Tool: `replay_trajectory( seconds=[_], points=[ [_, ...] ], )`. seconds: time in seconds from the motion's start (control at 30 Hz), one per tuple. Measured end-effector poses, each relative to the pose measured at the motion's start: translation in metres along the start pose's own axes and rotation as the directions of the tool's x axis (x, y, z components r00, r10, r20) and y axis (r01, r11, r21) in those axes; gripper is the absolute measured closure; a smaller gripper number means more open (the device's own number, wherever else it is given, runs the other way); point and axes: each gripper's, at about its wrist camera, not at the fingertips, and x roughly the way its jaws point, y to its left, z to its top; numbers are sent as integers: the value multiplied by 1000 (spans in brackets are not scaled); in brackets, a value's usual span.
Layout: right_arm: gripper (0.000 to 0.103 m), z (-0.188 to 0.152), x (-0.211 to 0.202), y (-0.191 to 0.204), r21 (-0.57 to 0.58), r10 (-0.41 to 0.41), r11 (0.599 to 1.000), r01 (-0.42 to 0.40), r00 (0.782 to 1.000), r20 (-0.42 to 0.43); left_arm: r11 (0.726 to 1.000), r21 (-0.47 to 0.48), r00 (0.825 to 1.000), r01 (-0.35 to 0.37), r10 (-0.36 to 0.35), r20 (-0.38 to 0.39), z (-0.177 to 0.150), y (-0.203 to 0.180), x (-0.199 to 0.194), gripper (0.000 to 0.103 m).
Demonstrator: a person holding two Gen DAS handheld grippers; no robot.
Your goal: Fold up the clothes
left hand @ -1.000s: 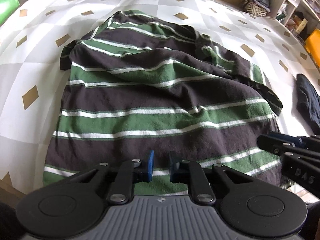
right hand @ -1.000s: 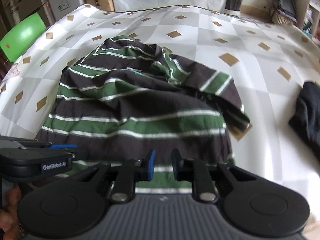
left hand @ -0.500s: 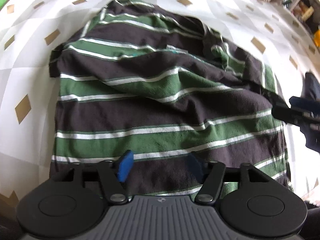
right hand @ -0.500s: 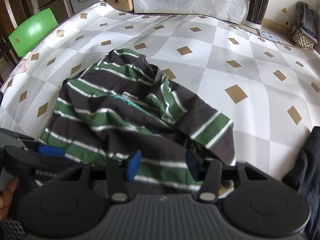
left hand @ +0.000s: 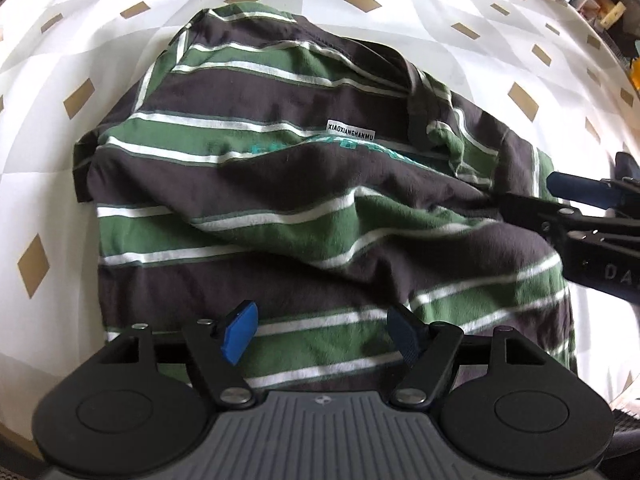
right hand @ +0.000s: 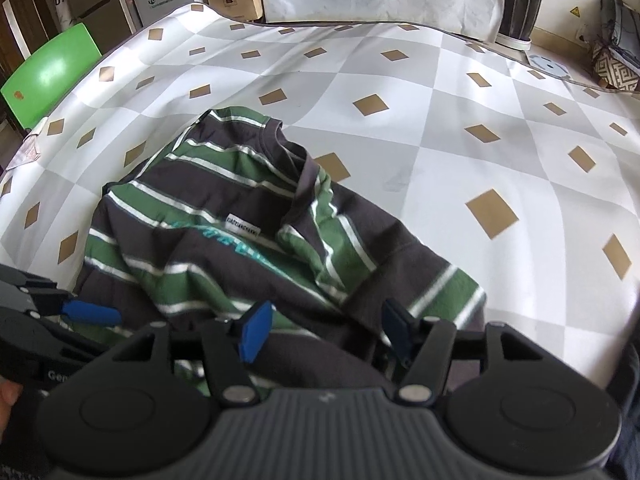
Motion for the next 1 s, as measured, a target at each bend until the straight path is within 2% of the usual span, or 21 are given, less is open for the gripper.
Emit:
replay_trajectory(
  seconds=[0.27, 0.47, 0.63, 0.93, 1.0],
  points=[
    [42, 9, 22, 5, -45, -12, 999, 11, 1000, -17, 999, -35, 1000, -2, 2, -3, 10, 0, 11, 33],
    [42, 17, 35, 7, -68, -5, 998, 4, 1000, -13, 999, -12, 999, -51, 51, 15, 21, -4, 16, 33],
    [42, 23, 44, 8, -85, 6, 996, -7, 1000, -7, 997, -62, 999, -39, 40, 13, 25, 3, 17, 32],
    [43, 33, 64, 10, -111, -7, 994, 6, 1000, -7, 997, -57, 998, -56, 57, 15, 27, -3, 20, 29],
    [45, 35, 67, 11, -120, -14, 993, 14, 1000, 2, 997, -55, 999, -49, 50, 11, 27, -5, 20, 29]
  ],
)
